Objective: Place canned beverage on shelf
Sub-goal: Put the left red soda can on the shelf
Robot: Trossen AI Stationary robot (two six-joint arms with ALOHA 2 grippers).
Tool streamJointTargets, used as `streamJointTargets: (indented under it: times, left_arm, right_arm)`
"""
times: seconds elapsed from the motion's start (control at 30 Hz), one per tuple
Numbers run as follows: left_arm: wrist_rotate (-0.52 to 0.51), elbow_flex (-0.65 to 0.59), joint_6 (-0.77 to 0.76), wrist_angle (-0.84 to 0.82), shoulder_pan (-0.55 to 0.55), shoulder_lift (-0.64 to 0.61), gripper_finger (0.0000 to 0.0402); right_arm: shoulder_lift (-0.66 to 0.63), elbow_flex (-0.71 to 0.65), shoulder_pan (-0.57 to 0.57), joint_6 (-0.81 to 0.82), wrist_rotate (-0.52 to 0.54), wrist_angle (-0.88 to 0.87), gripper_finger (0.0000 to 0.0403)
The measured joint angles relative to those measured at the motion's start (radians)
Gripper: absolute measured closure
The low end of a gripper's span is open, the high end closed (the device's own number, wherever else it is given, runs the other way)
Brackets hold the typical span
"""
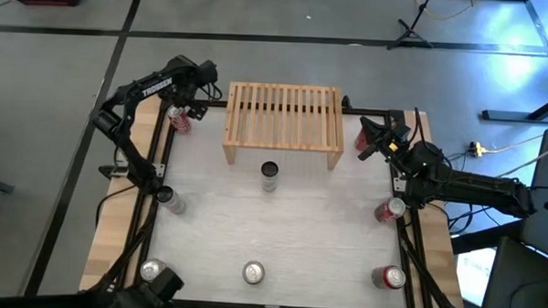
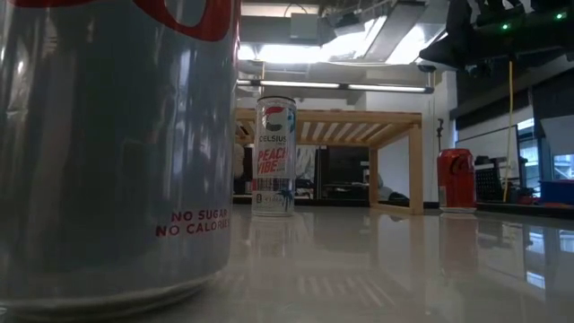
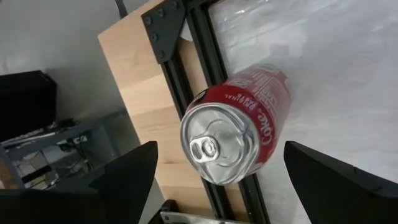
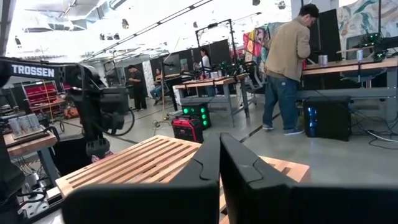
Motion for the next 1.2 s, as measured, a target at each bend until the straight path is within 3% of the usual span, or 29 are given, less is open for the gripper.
streamJointTargets:
  times: [0.53, 0.7, 0.93, 1.2]
  left_arm:
    - [-0.010, -0.095, -0.024, 0.090, 0.000, 0.036, 0.0060]
    - [0.054, -0.095, 0.025, 0.090, 0.000, 0.035, 0.0060]
    - [0.229, -0.095, 0.060, 0.095, 0.000, 0.029, 0.0060]
    - [0.318, -0.097, 0.098, 0.126, 0.001, 0.030, 0.0061]
  right_arm:
    - [0.000, 0.000, 0.000, -0.002, 0.000, 0.000, 0.0403]
    - [0.000, 0.000, 0.000, -0.002, 0.000, 0.000, 0.0403]
    - [0.000, 0.000, 0.000, -0.003, 0.000, 0.000, 0.0403]
    - [0.000, 0.000, 0.000, -0.004, 0.000, 0.000, 0.0403]
